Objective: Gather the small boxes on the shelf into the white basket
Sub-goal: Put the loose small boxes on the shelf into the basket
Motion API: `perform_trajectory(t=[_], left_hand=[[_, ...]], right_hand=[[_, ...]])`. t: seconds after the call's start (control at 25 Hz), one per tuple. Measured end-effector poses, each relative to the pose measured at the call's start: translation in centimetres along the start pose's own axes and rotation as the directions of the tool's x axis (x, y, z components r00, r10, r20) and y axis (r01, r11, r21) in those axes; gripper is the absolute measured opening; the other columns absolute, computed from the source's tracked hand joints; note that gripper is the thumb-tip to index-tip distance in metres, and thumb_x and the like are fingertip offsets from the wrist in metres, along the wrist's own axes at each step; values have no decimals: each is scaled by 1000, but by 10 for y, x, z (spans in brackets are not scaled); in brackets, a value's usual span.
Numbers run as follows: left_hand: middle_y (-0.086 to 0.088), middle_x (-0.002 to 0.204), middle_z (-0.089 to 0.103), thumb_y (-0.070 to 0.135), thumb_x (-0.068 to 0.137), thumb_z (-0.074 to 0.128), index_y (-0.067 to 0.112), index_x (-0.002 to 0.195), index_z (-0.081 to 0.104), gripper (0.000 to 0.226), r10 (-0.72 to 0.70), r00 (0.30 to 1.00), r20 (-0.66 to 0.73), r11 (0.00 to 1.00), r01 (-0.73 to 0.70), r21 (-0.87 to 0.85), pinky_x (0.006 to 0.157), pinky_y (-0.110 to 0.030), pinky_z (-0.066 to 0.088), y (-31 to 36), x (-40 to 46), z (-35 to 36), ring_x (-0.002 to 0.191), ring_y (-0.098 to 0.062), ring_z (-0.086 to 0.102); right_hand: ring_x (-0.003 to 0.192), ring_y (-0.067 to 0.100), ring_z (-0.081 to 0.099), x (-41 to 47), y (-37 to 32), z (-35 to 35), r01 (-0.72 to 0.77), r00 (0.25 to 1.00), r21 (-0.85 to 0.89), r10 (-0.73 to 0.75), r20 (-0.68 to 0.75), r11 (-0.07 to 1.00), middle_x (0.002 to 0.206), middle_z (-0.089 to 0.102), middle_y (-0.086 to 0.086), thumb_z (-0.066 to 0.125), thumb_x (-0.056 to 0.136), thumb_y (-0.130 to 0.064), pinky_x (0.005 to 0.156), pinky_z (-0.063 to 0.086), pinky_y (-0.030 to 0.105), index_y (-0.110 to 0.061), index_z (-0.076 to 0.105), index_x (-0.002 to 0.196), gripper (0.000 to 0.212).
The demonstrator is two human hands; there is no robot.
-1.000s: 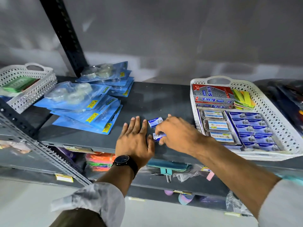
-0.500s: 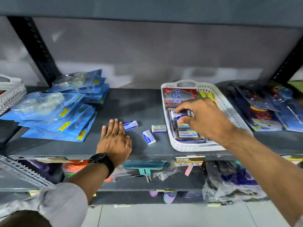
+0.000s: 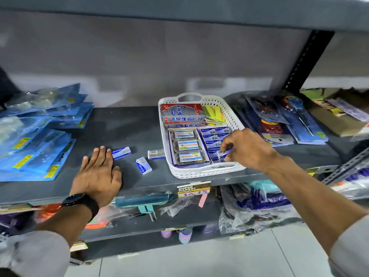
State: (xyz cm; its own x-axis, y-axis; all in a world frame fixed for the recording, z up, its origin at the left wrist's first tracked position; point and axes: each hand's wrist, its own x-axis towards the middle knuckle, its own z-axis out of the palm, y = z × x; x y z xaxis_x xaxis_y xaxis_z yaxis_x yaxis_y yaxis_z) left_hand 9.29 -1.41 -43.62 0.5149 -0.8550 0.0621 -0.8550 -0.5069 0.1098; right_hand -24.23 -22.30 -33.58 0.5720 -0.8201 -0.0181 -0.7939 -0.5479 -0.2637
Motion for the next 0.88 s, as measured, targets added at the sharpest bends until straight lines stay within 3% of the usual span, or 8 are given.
perform_trajectory(t=[0.12, 0.24, 0.4, 0.52, 0.6, 0.72, 0.8, 0.88], left_hand=[[-12, 168, 17, 44, 87, 13, 7, 157, 23, 79, -9, 1000, -13, 1000, 8, -11, 127, -43, 7, -1, 0, 1, 156, -24, 11], [-12, 167, 18, 44, 88, 14, 8, 157, 24, 78, -7, 1000, -20, 1000, 7, -11, 127, -43, 7, -1, 1, 0, 156, -24, 12], [-12, 167, 18, 43, 89, 14, 7, 157, 24, 77, -2, 1000, -23, 1000, 2, -10, 127, -43, 7, -1, -1, 0, 156, -24, 12], [-11, 168, 15, 43, 89, 13, 8, 157, 21, 77, -9, 1000, -12, 1000, 9, -14, 128, -43, 6, 0, -2, -3, 156, -23, 9], [-11, 168, 15, 43, 90, 13, 8, 158, 20, 77, -4, 1000, -16, 1000, 4, -21, 128, -43, 6, 2, -2, -3, 156, -23, 9], [-11, 168, 14, 42, 91, 14, 7, 158, 19, 75, -4, 1000, -8, 1000, 4, -9, 128, -43, 6, 3, -1, -3, 156, -23, 8], [-12, 168, 14, 41, 93, 15, 7, 158, 17, 74, -7, 1000, -1, 1000, 7, 20, 128, -43, 6, 1, -1, -2, 156, -23, 8], [-12, 168, 16, 41, 92, 15, 6, 158, 18, 74, -11, 1000, -8, 999, 12, 30, 127, -43, 7, -1, 0, 0, 156, -24, 10]], right_hand=[[71, 3, 67, 13, -6, 9, 1, 1000, 13, -1, 16, 1000, 87, 74, -9, 92, 69, -11, 68, 48, 16, -26, 79, 87, 26], [79, 14, 72, 22, -11, 16, -4, 1000, 14, 4, 12, 1000, 92, 74, 0, 88, 71, -6, 79, 58, 27, -22, 79, 85, 24], [66, 3, 70, 25, -13, 19, -9, 1000, -3, 9, 28, 1000, 82, 74, -3, 81, 77, 0, 71, 56, 22, -22, 77, 75, 22], [84, 16, 72, 23, -26, 11, -13, 998, -77, 18, 60, 997, 98, 76, 4, 76, 80, -1, 84, 58, 31, -22, 79, 84, 21], [96, 24, 71, 24, -51, 7, 56, 995, -134, -67, -74, 989, 109, 77, 6, 69, 83, -1, 92, 58, 36, -23, 80, 99, 29], [96, 26, 72, 28, -119, 11, 306, 904, -117, -327, -276, 945, 107, 78, 2, 65, 83, -3, 90, 57, 39, -26, 78, 108, 36], [95, 26, 71, 36, -163, 24, 457, 856, -95, -467, -223, 884, 105, 77, 1, 66, 83, -6, 86, 57, 39, -25, 77, 109, 34], [99, 29, 69, 50, -195, 46, 504, 858, -76, -508, -71, 861, 109, 74, 3, 66, 84, -7, 86, 56, 40, -23, 75, 112, 34]])
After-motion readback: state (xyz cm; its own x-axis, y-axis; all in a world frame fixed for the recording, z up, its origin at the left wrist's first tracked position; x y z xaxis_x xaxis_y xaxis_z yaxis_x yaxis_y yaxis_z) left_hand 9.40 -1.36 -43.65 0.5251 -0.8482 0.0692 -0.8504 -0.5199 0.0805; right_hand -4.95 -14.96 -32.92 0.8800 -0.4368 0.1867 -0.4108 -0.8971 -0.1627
